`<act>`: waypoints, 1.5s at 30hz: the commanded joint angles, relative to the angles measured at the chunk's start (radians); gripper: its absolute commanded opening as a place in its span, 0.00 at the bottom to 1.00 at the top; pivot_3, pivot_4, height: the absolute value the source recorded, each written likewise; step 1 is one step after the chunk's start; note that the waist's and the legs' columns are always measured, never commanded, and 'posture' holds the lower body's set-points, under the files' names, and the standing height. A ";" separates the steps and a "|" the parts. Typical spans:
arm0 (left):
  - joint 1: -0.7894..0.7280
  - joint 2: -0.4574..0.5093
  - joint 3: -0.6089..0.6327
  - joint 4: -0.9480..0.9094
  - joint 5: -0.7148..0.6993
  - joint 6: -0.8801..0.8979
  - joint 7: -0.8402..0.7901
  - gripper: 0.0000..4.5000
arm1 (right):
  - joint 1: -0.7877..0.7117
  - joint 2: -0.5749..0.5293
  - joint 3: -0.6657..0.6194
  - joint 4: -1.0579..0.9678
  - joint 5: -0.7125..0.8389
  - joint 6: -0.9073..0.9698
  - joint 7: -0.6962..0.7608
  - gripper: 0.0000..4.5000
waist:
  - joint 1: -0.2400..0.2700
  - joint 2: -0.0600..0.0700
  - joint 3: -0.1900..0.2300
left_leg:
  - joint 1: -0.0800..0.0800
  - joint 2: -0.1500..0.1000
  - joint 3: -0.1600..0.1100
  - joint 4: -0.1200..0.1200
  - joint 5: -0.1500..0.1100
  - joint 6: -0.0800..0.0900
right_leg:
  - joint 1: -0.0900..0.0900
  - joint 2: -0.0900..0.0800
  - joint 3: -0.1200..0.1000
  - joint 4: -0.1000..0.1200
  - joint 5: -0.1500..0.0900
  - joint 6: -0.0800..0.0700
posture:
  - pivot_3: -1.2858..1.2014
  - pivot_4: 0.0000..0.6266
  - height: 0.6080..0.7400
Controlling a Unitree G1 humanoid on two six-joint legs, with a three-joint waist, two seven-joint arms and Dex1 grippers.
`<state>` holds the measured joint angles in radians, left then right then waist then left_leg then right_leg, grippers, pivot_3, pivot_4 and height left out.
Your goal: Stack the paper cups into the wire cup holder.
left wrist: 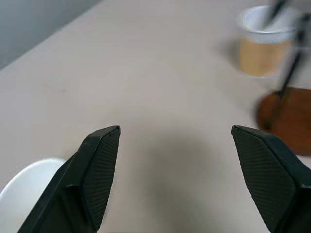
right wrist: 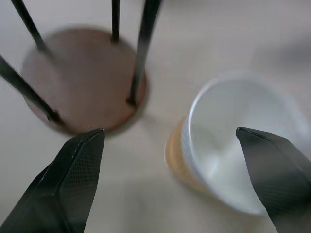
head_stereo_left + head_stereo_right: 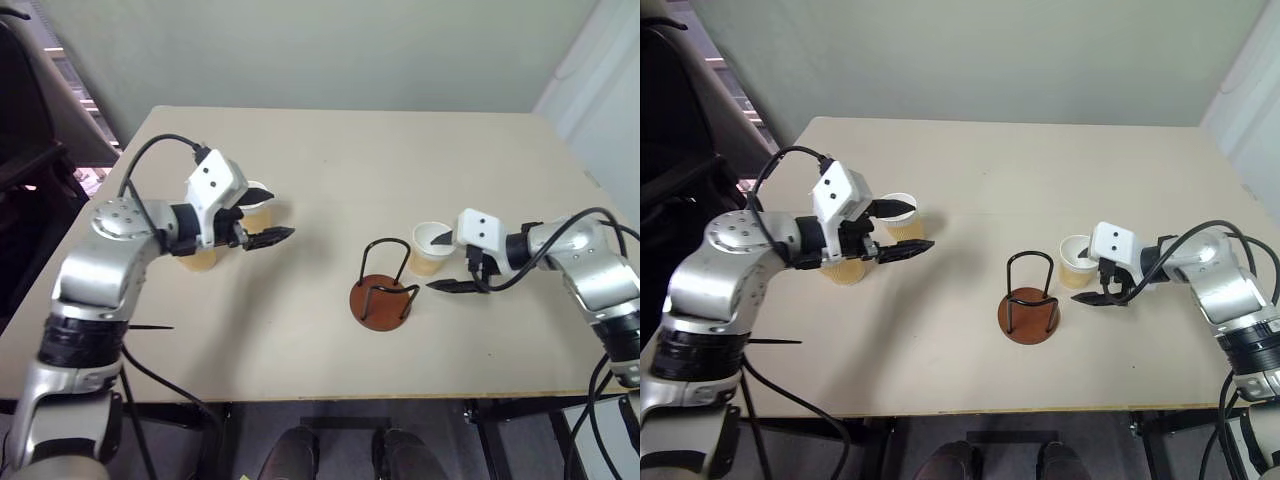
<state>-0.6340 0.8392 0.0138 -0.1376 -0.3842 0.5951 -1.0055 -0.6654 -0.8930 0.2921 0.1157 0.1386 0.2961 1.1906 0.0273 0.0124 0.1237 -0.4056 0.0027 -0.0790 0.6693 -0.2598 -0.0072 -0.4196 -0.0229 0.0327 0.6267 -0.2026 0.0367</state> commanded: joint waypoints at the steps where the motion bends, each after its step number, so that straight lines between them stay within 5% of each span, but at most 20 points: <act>1: 0.027 0.088 0.031 -0.138 -0.066 0.019 -0.106 0.87 | -0.039 0.020 0.020 0.070 -0.087 -0.086 -0.004 0.96 | -0.003 0.000 0.000 | -0.001 0.000 0.000 -0.001 0.000 -0.001 | -0.002 0.000 0.000 0.000 0.000 -0.001 | 0.52 0.24 1.00; 6: 0.041 0.161 0.078 -0.194 -0.134 0.045 -0.167 0.88 | -0.062 0.059 -0.009 0.108 -0.107 -0.135 -0.007 0.63 | -0.003 0.000 0.000 | -0.005 0.002 0.000 -0.003 0.000 -0.003 | -0.006 0.000 -0.002 0.001 -0.002 -0.003 | 0.52 0.24 1.00; 14: 0.064 0.237 0.096 -0.161 -0.165 0.005 -0.268 0.88 | -0.097 0.021 -0.127 -0.099 0.037 -0.018 0.088 0.01 | -0.006 0.000 0.000 | -0.005 0.004 0.000 -0.004 0.000 -0.005 | -0.008 0.001 -0.003 0.005 -0.004 -0.007 | 0.52 0.24 1.00; 23: 0.044 0.205 0.039 -0.127 -0.132 -0.031 -0.265 0.88 | -0.196 -0.095 -0.251 -0.340 0.185 0.191 0.121 0.01 | -0.013 0.000 0.000 | -0.004 0.005 -0.001 -0.004 0.000 -0.008 | -0.009 0.001 -0.003 0.010 -0.006 -0.010 | 0.52 0.24 1.00; 27: 0.044 0.209 0.006 -0.116 -0.102 -0.045 -0.270 0.88 | -0.183 -0.062 -0.287 -0.496 0.386 0.352 0.129 0.01 | -0.017 0.000 0.000 | -0.003 0.006 0.000 -0.005 0.001 -0.010 | -0.010 0.002 -0.004 0.012 -0.008 -0.013 | 0.52 0.24 1.00; 39: 0.070 0.227 0.001 -0.119 -0.061 -0.051 -0.256 0.88 | -0.058 -0.035 -0.173 -0.549 0.322 0.335 0.064 0.01 | -0.020 0.000 0.000 | -0.002 0.009 0.000 -0.004 0.000 -0.008 | -0.011 0.003 -0.004 0.018 -0.009 -0.014 | 0.52 0.24 1.00; 45: 0.074 0.252 0.021 -0.094 -0.044 -0.073 -0.257 0.88 | -0.052 -0.054 -0.180 -0.547 0.329 0.339 0.074 0.39 | -0.020 0.000 0.000 | -0.002 0.009 0.000 -0.004 0.000 -0.007 | -0.011 0.003 -0.004 0.018 -0.009 -0.014 | 0.52 0.24 1.00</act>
<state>-0.5596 1.0721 -0.0078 -0.2334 -0.4393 0.5449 -1.2633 -0.7065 -0.9321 0.1369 -0.4110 0.4665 0.6412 1.2672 0.0071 0.0121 0.1238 -0.4073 0.0115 -0.0792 0.6656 -0.2602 -0.0144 -0.4309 -0.0198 0.0287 0.6444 -0.2113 0.0226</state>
